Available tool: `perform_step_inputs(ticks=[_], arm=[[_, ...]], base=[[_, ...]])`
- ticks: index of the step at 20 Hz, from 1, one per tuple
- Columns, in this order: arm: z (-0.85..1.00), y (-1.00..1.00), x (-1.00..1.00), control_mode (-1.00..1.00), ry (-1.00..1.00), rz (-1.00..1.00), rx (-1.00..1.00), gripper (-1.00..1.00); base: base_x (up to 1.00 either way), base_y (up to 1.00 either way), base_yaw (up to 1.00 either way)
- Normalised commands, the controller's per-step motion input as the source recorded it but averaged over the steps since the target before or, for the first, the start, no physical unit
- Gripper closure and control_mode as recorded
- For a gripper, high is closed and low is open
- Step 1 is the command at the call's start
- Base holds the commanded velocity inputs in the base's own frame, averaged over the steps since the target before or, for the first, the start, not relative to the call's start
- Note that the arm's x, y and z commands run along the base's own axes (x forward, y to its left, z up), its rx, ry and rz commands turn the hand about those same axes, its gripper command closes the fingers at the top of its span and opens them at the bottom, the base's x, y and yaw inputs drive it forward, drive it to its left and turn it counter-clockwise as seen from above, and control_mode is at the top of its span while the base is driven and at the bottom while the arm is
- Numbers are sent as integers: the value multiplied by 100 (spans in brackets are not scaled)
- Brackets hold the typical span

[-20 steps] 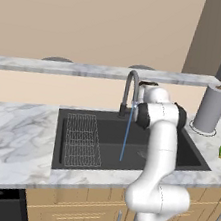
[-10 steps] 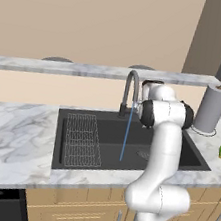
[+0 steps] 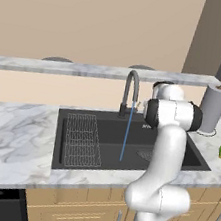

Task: Soak the sponge with water for a few seconds and then drop it inside the sink.

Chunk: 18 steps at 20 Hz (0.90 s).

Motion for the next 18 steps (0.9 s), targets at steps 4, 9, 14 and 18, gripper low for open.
perform_step_inputs(ticks=[4, 9, 14, 18], arm=[[20, -18, -40, -100, 0, -1, 0, -100], [29, -10, -48, -100, 2, -1, 0, -100], [37, -3, -55, -100, 8, -1, 0, -100], [40, 0, -53, -100, 10, -1, 0, -100]], base=[[0, 0, 0], [0, 0, 0], [0, 0, 0], [0, 0, 0]])
